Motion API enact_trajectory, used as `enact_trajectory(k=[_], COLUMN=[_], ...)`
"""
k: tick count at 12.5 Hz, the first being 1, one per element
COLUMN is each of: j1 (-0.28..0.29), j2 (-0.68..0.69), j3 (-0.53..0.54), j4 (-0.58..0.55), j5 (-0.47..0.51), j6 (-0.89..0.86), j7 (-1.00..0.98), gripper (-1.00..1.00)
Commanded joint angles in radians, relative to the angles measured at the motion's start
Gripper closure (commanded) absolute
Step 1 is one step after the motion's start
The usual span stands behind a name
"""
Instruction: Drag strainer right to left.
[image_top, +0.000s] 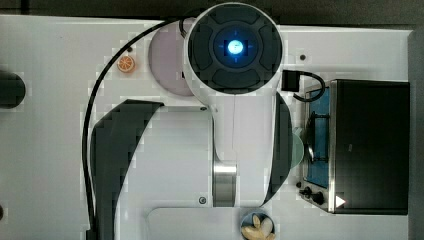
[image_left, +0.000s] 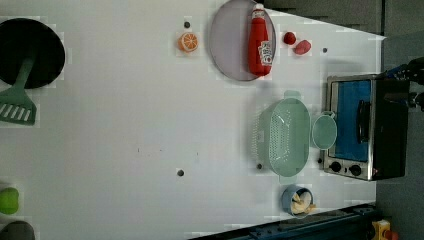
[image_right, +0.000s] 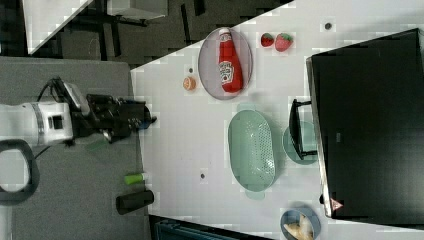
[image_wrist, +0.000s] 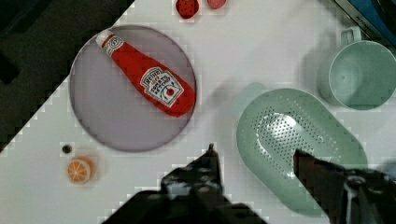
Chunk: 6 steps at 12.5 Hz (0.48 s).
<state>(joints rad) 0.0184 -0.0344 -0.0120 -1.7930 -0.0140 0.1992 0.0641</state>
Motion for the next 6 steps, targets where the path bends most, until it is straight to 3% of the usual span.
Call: enact_trajectory(k=[1, 3, 6], j1=[0.009, 0.009, 0.01], j2=[-0.53, -0.524, -0.487], j3=[-0.048, -0.048, -0.045], j4=[-0.313, -0.319, -0.395], j5=[-0.03, -0.03, -0.03], j6=[-0.214, -0.213, -0.18], j7=[0.019, 0.019, 0.028], gripper=[-0.58, -1.0, -1.0])
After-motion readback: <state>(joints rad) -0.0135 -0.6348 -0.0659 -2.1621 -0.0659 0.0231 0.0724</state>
